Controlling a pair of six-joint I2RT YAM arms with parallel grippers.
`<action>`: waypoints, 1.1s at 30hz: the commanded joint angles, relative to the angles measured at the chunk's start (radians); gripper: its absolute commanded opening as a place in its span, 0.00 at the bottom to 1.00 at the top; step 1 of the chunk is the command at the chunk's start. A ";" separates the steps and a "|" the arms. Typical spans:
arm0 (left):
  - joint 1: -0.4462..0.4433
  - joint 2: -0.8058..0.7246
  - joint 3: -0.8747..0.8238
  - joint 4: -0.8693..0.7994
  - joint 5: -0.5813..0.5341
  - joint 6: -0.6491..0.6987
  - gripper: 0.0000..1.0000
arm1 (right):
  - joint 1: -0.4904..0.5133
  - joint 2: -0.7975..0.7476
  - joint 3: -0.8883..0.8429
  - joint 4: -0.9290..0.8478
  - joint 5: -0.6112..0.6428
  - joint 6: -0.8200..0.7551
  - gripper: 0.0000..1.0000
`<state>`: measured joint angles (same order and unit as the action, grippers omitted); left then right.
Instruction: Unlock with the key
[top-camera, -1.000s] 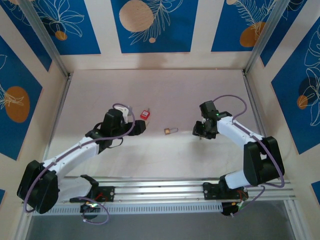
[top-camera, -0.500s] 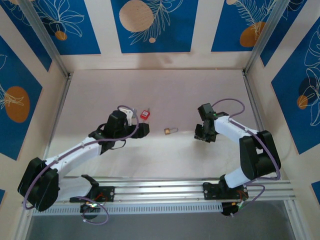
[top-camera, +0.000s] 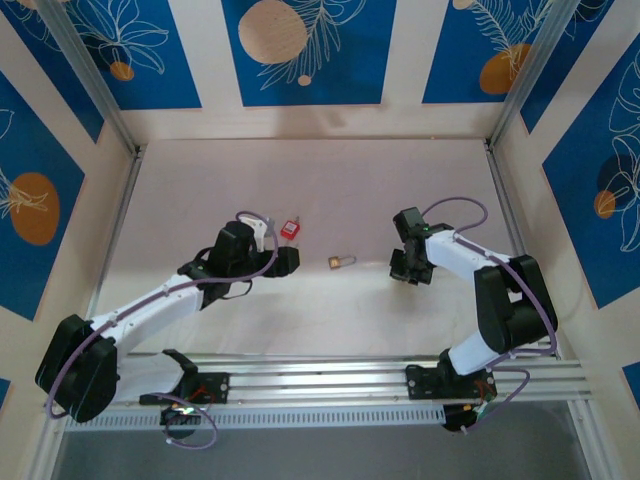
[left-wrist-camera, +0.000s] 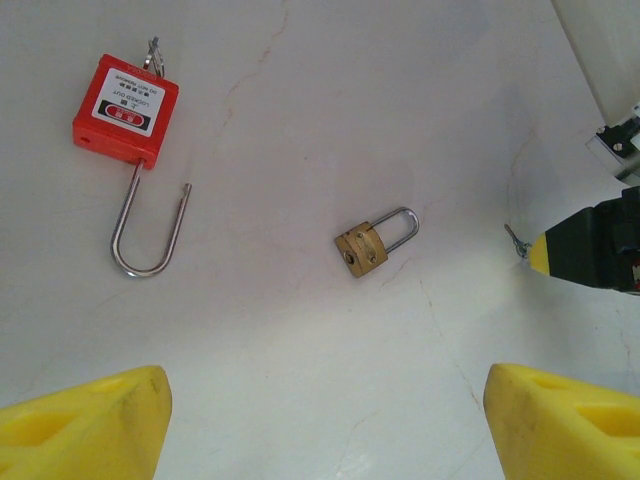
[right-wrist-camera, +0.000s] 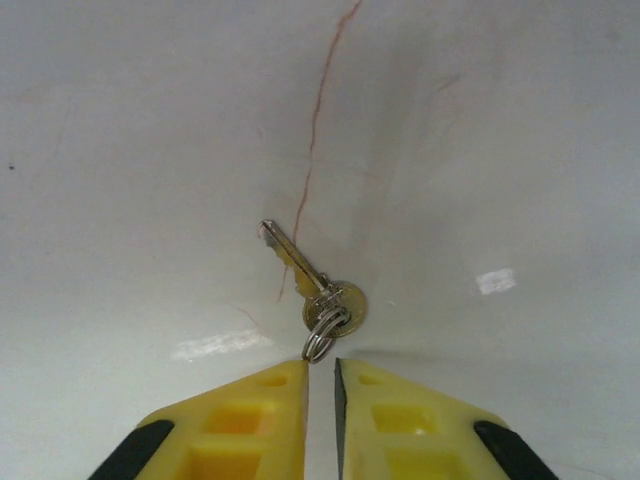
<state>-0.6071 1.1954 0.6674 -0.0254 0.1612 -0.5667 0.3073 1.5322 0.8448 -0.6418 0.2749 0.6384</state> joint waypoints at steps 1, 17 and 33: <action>-0.011 0.006 0.018 0.004 0.015 0.023 0.81 | 0.012 -0.037 0.023 -0.013 0.041 0.004 0.14; -0.017 0.009 0.015 0.002 0.024 0.024 0.81 | 0.011 -0.049 0.039 -0.023 0.032 -0.011 0.20; -0.023 0.006 0.017 0.010 0.026 0.030 0.82 | 0.012 0.028 0.079 -0.054 0.071 0.015 0.24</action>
<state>-0.6197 1.1999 0.6674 -0.0254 0.1684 -0.5560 0.3176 1.5585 0.8997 -0.6548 0.3187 0.6331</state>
